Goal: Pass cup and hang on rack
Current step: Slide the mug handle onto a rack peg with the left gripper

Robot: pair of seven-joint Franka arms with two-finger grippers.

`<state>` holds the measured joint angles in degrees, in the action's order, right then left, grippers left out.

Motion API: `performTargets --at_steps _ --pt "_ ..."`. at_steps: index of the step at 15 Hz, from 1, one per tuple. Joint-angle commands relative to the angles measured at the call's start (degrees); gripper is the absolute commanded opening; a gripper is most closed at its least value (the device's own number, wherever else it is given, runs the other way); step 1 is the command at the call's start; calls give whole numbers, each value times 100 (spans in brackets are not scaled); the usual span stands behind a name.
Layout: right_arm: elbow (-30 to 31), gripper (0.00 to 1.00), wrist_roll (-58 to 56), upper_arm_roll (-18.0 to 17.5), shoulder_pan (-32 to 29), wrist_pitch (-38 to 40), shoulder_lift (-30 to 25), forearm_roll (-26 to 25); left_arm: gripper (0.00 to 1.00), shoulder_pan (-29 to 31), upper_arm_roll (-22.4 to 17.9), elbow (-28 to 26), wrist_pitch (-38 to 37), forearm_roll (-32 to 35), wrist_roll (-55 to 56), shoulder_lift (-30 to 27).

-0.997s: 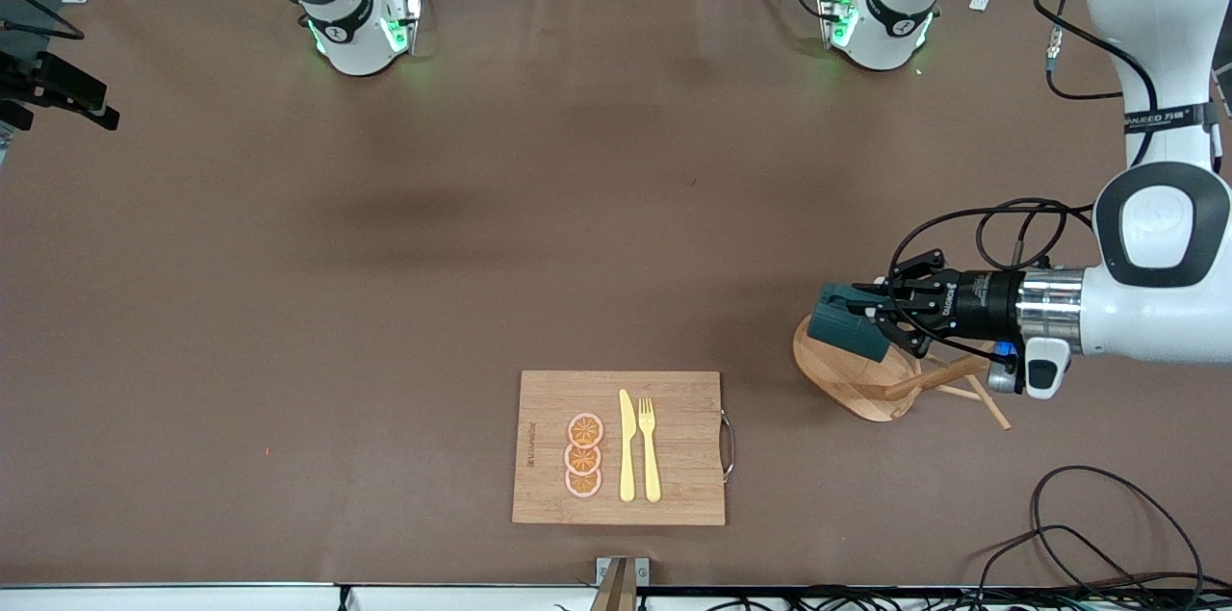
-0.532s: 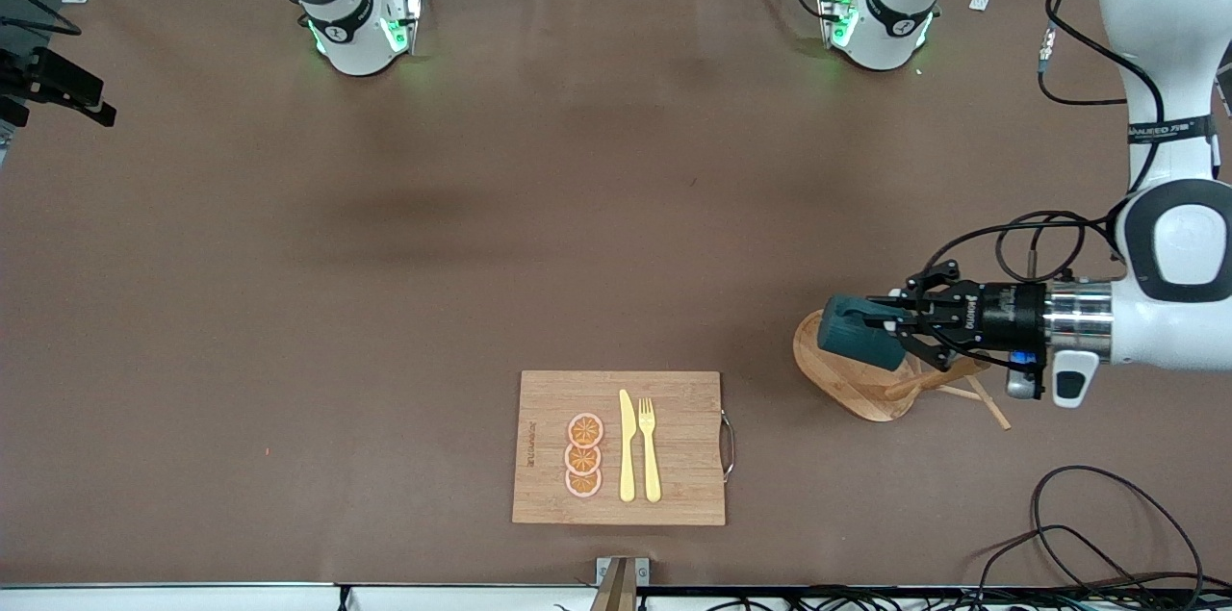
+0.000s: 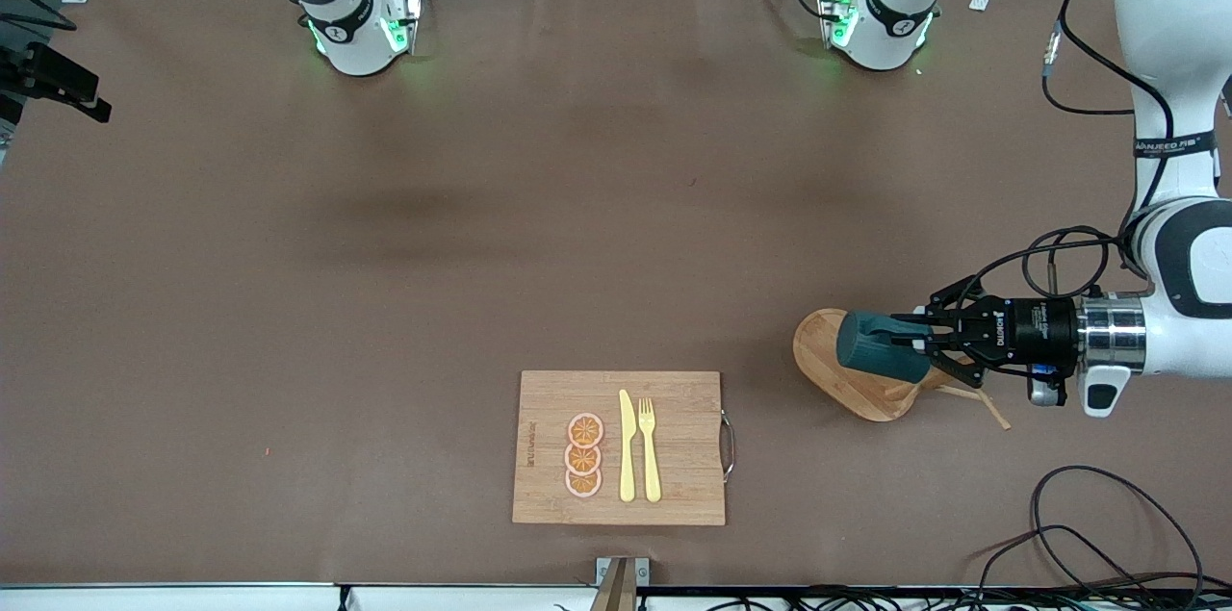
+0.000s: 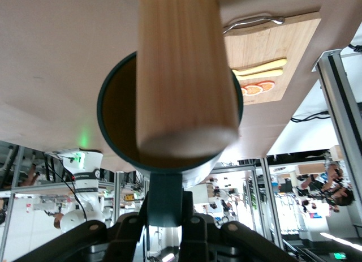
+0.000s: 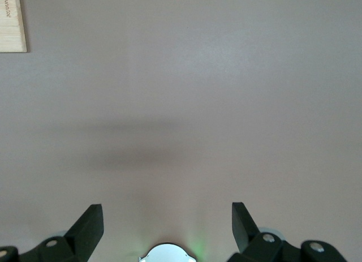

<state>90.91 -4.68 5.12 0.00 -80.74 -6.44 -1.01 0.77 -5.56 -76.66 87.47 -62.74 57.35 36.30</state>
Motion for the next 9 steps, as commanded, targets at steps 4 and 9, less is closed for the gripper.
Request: performTargets --at_steps 4,9 --pt "41 100 -112 -20 0 49 -112 -110 0 248 38 19 -257 -502 -13 149" --pt "41 100 -156 -11 -9 93 -112 -127 0 362 38 19 -362 -573 -31 184"
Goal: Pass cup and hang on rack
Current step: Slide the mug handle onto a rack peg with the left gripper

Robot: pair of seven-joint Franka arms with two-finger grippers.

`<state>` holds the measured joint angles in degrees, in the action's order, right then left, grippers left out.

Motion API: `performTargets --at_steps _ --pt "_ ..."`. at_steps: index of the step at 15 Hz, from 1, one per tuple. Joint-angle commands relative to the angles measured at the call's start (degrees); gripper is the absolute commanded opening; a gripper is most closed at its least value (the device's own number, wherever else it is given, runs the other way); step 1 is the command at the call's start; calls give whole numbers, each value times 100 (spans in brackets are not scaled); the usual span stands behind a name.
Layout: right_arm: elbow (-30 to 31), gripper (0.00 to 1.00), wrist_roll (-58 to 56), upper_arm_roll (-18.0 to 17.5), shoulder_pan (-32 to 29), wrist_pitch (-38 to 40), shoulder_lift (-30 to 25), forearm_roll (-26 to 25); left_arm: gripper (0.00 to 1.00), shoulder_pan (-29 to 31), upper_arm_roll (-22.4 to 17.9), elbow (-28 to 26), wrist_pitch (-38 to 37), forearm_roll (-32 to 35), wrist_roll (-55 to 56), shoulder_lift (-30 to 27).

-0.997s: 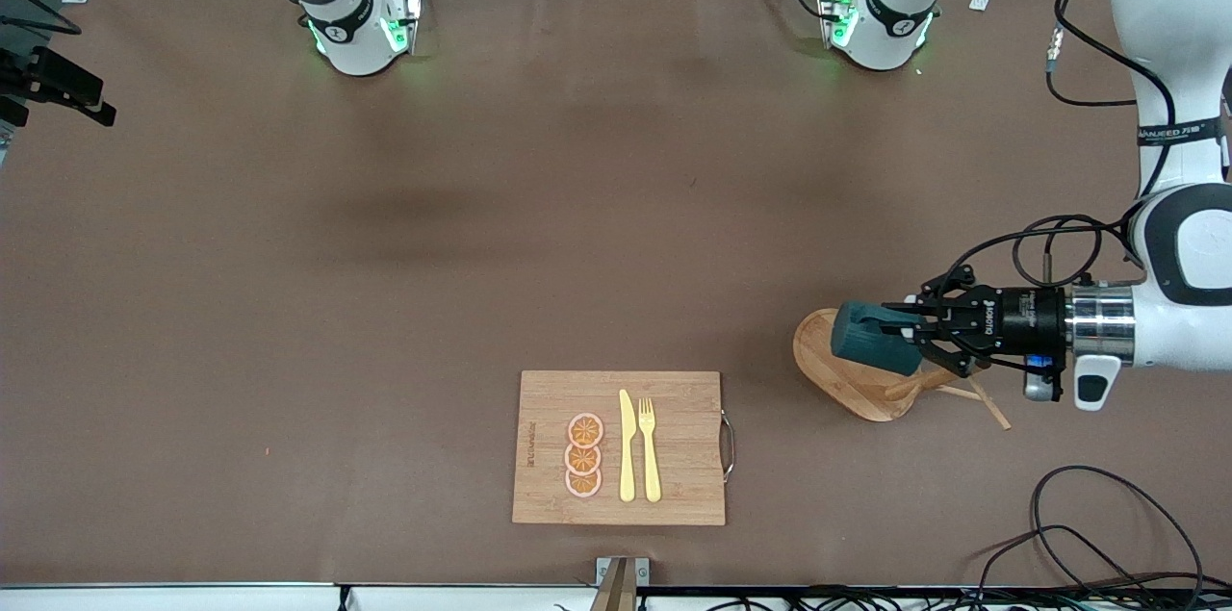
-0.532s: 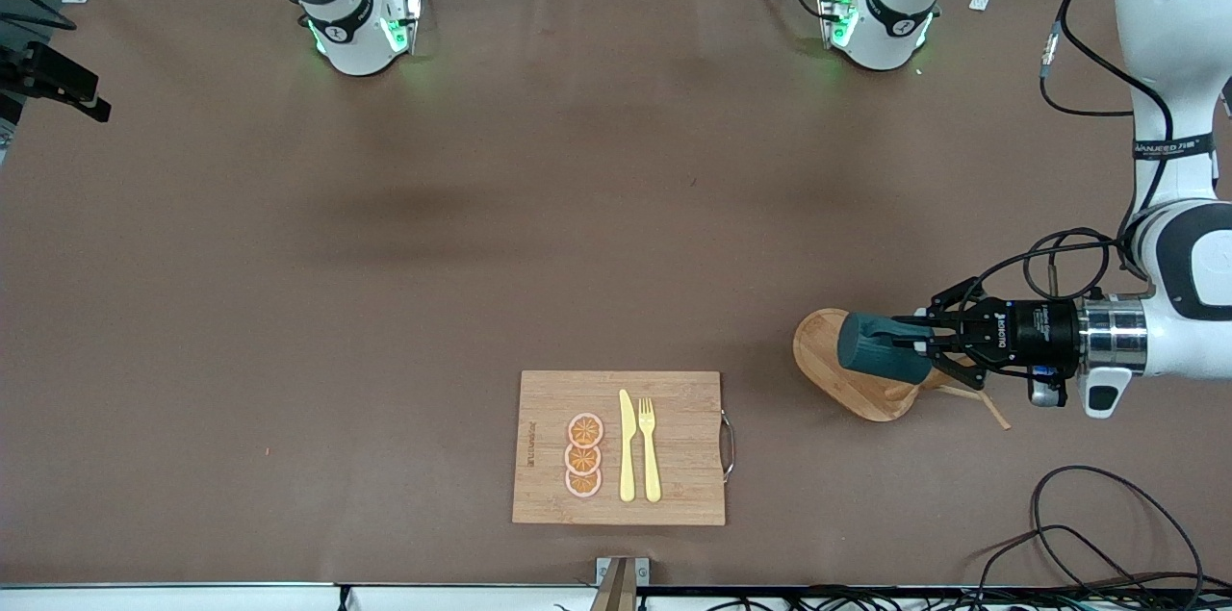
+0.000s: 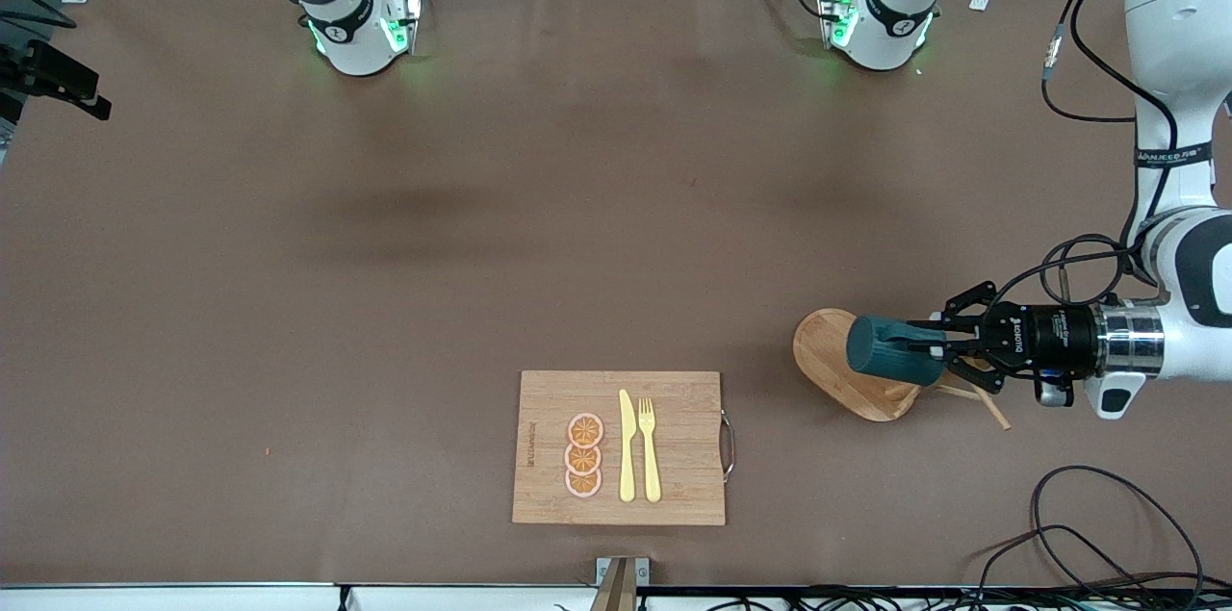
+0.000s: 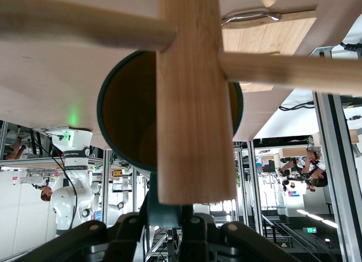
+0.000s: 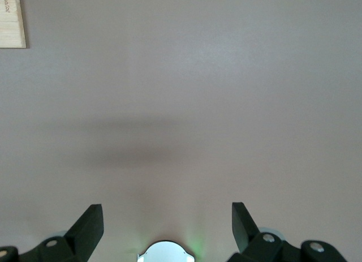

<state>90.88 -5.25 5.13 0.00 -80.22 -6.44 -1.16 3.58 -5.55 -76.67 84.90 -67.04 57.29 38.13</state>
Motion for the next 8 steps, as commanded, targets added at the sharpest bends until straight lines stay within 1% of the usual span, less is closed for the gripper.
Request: performTargets --at_steps 1,8 --pt "44 100 -99 -12 0 41 -112 -112 0 90 37 20 -106 -134 -25 1" --pt "44 100 -90 -12 0 41 -112 -112 1 125 37 29 -106 -134 -43 80"
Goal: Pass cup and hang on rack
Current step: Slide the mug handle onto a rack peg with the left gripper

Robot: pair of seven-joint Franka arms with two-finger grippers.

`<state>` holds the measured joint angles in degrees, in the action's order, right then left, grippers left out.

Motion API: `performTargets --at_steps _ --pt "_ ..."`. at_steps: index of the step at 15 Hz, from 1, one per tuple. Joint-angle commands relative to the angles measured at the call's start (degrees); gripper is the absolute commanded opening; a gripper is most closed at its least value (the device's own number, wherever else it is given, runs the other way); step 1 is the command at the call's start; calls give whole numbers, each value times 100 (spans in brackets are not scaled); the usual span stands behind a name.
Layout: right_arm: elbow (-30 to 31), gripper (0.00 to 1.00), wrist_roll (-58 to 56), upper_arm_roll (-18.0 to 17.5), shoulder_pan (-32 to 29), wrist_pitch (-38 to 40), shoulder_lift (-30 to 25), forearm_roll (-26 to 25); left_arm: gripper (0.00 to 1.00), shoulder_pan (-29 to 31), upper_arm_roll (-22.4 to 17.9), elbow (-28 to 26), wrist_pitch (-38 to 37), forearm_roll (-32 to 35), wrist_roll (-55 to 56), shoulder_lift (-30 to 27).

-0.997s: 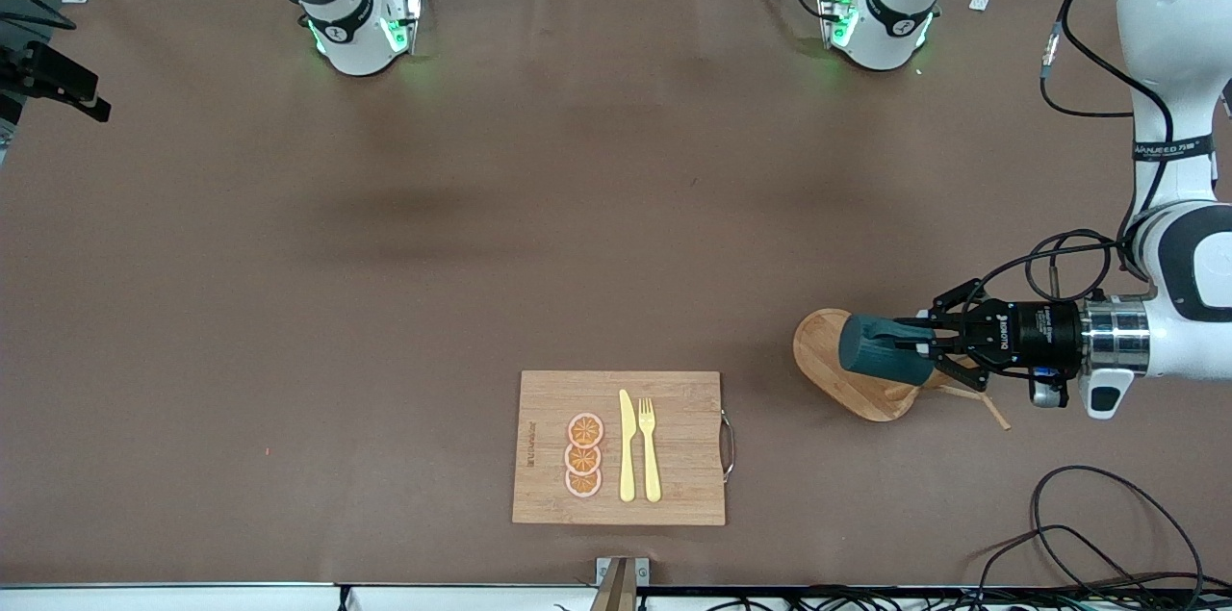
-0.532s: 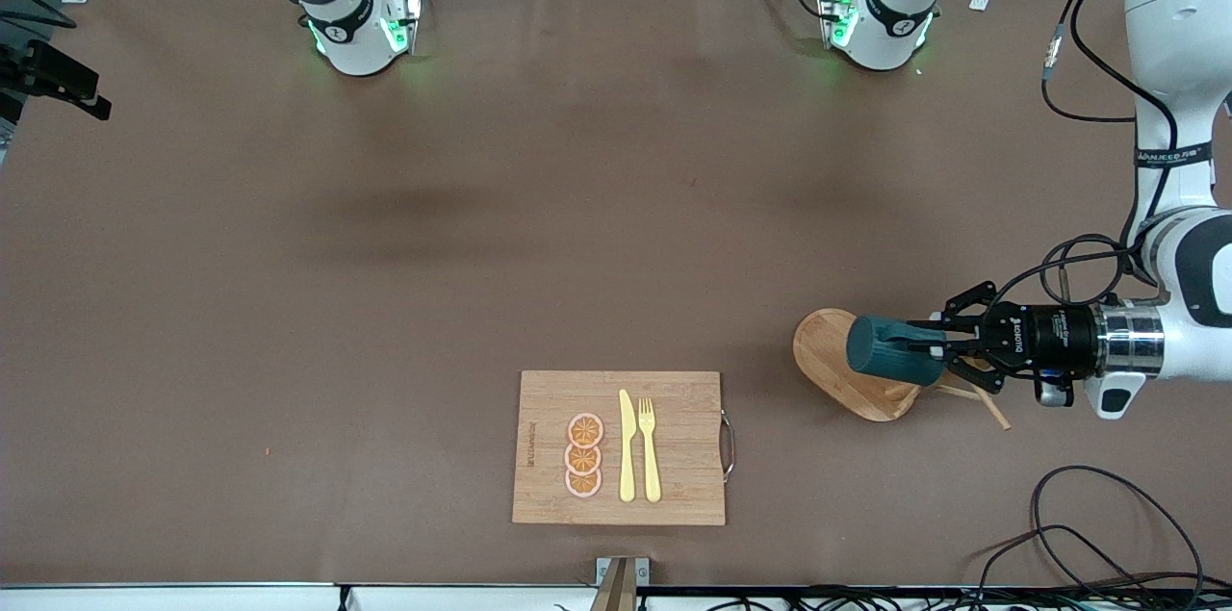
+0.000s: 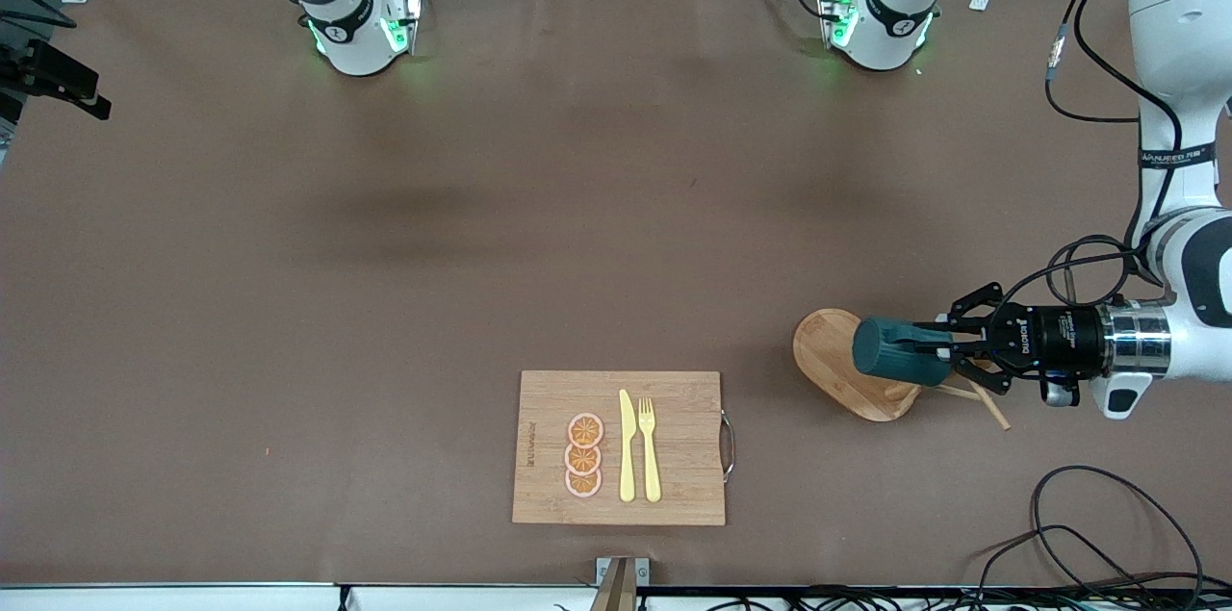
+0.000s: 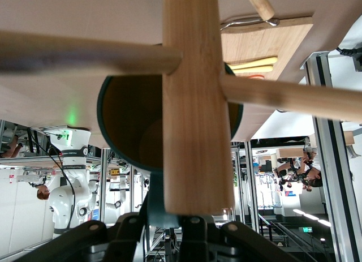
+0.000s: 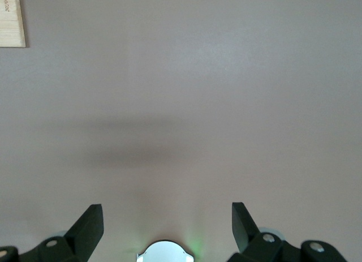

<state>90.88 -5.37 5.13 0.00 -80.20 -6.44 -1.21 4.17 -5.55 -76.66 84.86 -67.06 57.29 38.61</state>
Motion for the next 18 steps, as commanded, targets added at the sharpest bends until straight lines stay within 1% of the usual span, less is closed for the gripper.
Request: performTargets --at_steps 1,6,8,9,10,11,13,16,17,18 --pt "44 100 -87 -12 0 39 -112 -107 1 92 36 29 -102 -131 -43 41" --pt "44 100 -87 -12 -9 39 -112 -107 2 119 36 38 -102 -131 -43 85" --pt "44 100 -87 -12 0 30 -112 -116 6 119 36 38 -102 -131 -43 112" --pt "44 100 -87 -12 0 30 -112 -116 10 127 36 38 -102 -131 -43 120" --pt "44 100 -96 -12 -8 30 -112 -116 17 127 36 38 -102 -131 -43 120" --pt "44 100 -96 -21 -9 30 -112 -116 29 127 36 38 -102 -131 -43 138" --pt "44 100 -96 -21 -9 30 -112 -125 45 136 36 38 -110 -131 -43 147" --pt "44 100 -96 -12 0 30 -112 -125 83 136 36 46 -128 -131 -25 121" --pt "44 100 -96 -21 0 30 -112 -125 93 136 36 55 -241 -123 -34 120" --pt "44 100 -96 -12 0 30 -112 -134 100 136 36 73 -347 -123 -34 112"
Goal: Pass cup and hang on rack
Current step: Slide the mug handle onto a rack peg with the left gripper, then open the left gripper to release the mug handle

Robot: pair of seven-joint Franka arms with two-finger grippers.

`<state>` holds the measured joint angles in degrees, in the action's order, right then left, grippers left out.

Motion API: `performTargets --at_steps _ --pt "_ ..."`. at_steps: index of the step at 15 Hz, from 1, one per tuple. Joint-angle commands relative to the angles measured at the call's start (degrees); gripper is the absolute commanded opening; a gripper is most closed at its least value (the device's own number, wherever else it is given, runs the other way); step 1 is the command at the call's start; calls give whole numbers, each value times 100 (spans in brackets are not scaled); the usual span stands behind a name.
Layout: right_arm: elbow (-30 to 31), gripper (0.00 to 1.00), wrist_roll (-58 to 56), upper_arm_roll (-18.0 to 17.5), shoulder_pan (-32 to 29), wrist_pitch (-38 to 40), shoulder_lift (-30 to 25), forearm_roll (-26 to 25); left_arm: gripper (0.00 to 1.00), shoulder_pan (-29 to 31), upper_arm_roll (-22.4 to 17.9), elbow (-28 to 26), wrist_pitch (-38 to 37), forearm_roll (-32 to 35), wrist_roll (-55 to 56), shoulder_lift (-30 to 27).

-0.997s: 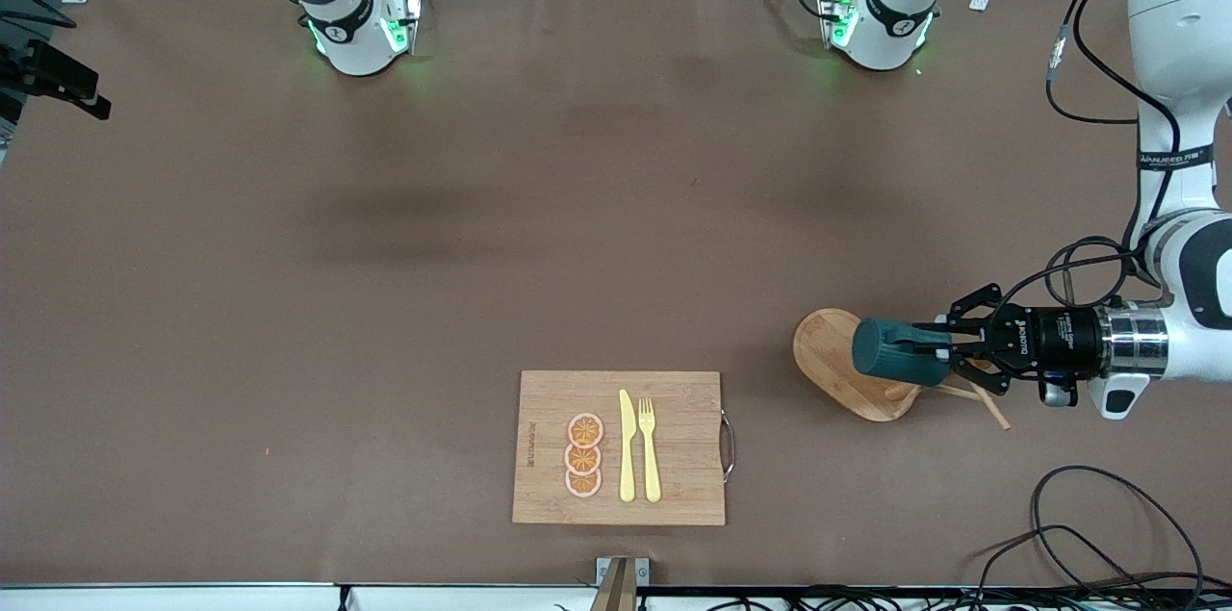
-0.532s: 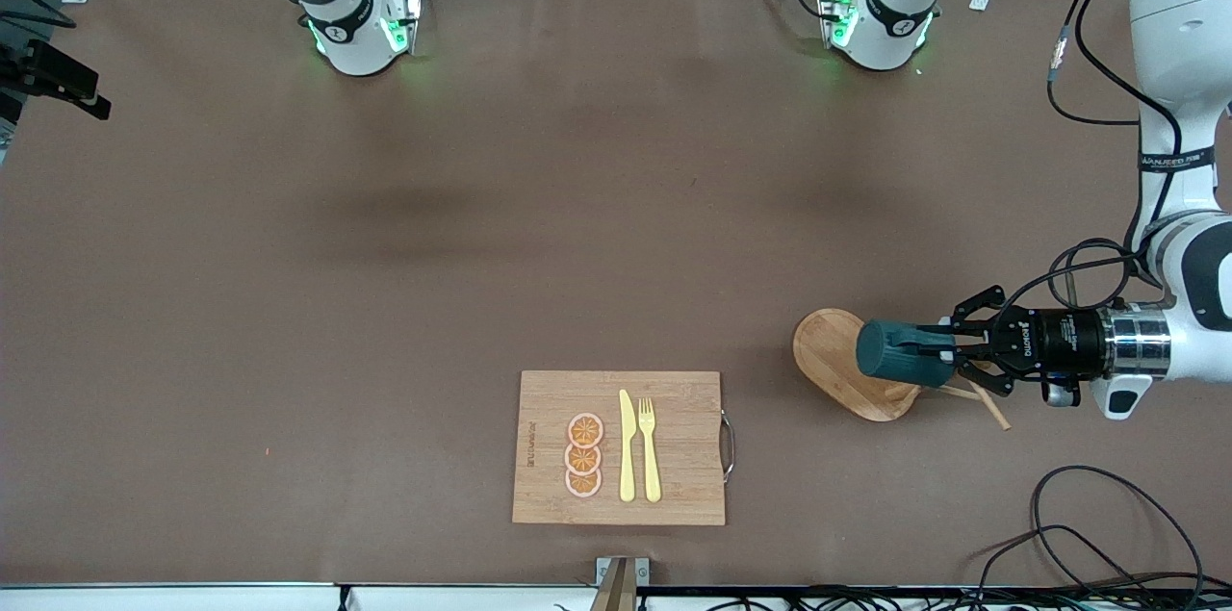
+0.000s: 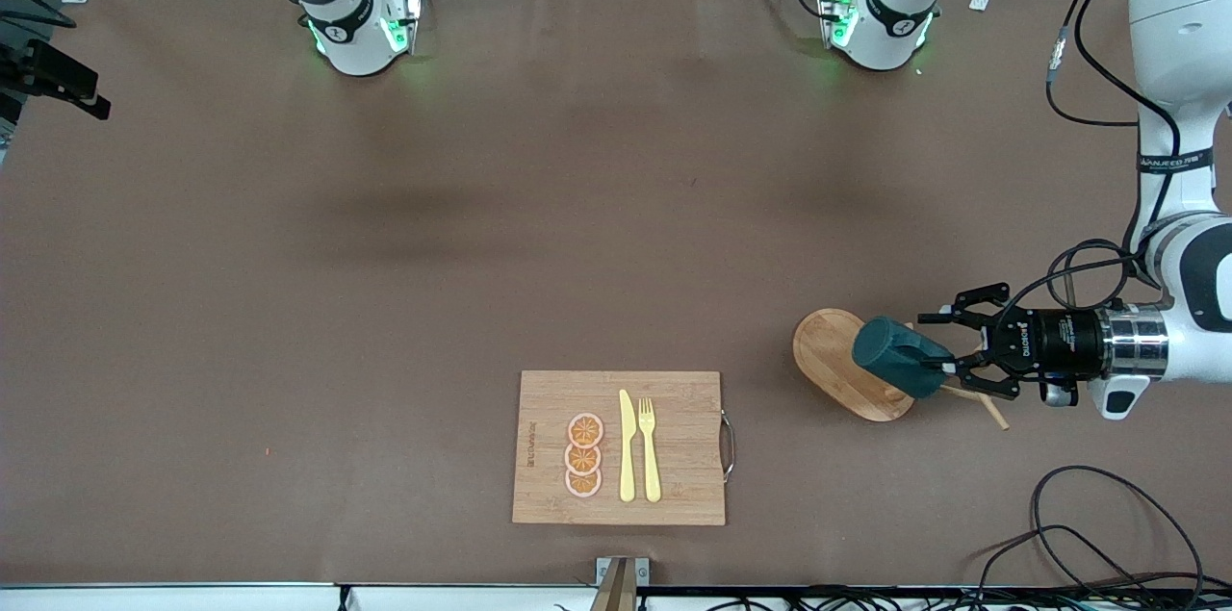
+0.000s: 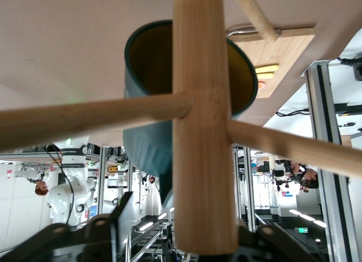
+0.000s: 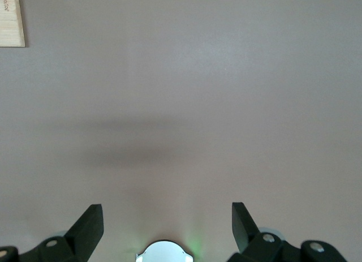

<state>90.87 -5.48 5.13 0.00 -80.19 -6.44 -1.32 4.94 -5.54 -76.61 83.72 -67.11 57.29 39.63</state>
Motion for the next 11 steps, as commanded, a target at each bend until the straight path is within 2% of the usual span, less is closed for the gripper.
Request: performTargets --at_steps 1,5,7,11 --pt "45 100 -84 -21 0 30 -112 -123 100 78 44 76 -277 -118 -34 -25" --pt "45 100 -76 -21 9 30 -112 -123 100 -1 26 137 -373 -48 -16 -446" --pt "45 100 -76 -21 0 30 -112 -123 100 -36 52 146 -391 206 -34 -727" --pt "45 100 -76 -21 9 30 -112 -123 100 -98 290 207 -374 1338 -708 -1264"
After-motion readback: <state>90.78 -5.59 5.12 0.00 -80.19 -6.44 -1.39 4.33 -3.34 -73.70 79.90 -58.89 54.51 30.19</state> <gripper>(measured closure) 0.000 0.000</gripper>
